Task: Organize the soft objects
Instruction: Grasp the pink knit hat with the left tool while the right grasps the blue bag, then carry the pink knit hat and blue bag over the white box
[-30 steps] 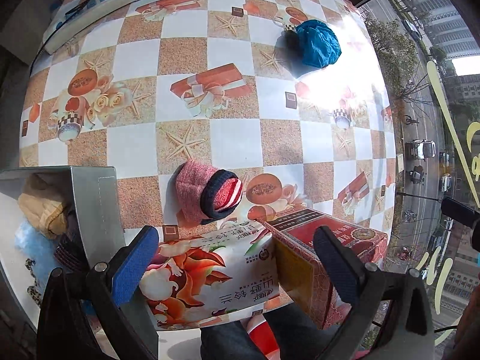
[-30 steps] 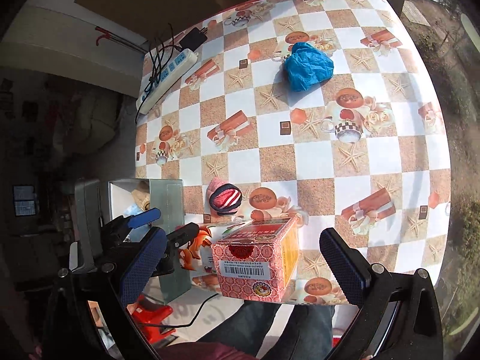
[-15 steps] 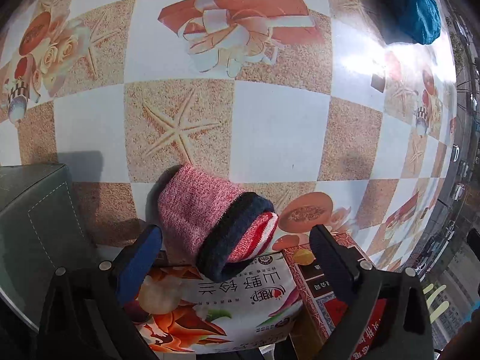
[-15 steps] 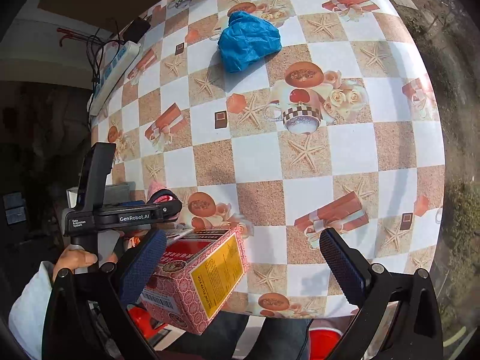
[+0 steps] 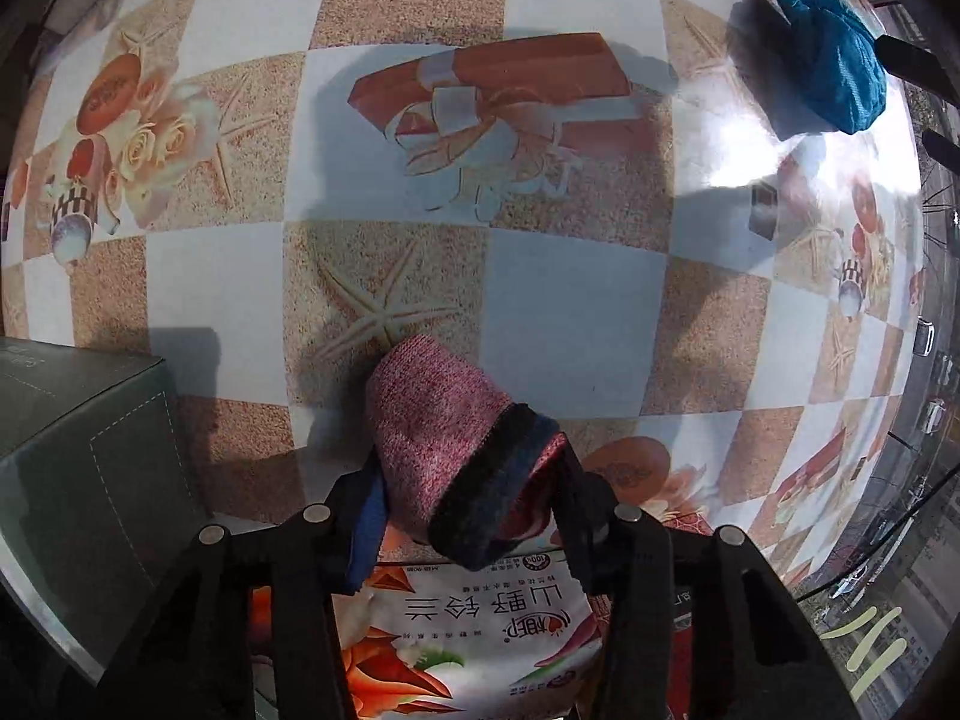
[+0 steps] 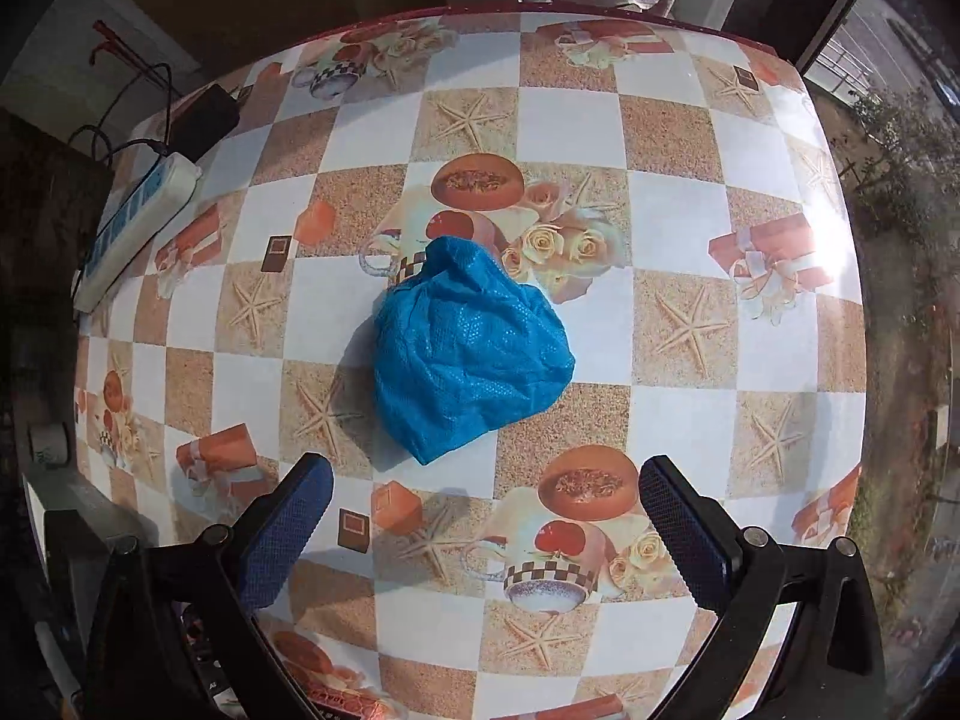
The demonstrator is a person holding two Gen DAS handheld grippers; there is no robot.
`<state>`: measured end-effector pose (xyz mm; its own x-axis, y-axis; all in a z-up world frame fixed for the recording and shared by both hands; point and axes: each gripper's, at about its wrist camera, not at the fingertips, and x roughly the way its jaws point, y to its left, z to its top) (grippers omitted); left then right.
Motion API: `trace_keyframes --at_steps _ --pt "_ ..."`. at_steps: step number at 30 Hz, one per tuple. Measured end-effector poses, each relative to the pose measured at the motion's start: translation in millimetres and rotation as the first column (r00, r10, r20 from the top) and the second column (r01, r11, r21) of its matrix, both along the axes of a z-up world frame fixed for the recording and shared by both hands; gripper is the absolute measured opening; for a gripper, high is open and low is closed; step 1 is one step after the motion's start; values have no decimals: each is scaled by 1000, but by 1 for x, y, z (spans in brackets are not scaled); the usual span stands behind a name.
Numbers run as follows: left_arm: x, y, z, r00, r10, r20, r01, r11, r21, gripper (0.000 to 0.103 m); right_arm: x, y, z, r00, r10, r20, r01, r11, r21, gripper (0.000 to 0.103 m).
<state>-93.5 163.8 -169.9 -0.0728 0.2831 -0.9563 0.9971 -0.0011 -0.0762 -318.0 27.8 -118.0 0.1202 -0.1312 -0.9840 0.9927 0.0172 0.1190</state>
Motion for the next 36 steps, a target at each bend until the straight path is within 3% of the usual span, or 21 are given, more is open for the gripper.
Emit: trace_keyframes --at_steps 4,6,7,9,10,15,21,28,31,36 --pt "-6 -3 16 1000 -13 20 14 997 -73 44 14 -26 -28 998 39 -52 -38 999 28 102" --pt "-9 -6 27 999 -24 31 27 993 -113 44 14 -29 -38 999 29 -39 -27 998 50 81" --pt "-10 -9 33 999 -30 35 35 991 -133 44 13 -29 -43 999 24 -30 -22 997 74 62" --pt "-15 -13 46 997 -54 50 61 983 -173 44 10 -25 -47 1000 21 -9 -20 995 95 52" --pt "-17 -15 52 996 -63 55 73 979 -192 44 8 -22 -45 1000 25 -5 -24 996 87 42" --pt "-38 -24 87 992 -117 47 125 951 -282 44 -12 6 -17 998 33 52 -34 999 30 41" --pt "-77 -24 128 968 -247 47 245 890 -384 44 -55 61 13 989 -87 116 85 996 20 41" --pt "-148 11 148 906 -424 -12 374 813 -446 44 -90 136 26 963 -220 158 214 975 56 41" --pt "-176 34 152 858 -513 -22 444 764 -468 44 -100 166 26 946 -277 169 267 960 84 41" --pt "-209 80 162 743 -668 -44 569 665 -483 44 -114 214 35 937 -329 120 321 943 85 41"
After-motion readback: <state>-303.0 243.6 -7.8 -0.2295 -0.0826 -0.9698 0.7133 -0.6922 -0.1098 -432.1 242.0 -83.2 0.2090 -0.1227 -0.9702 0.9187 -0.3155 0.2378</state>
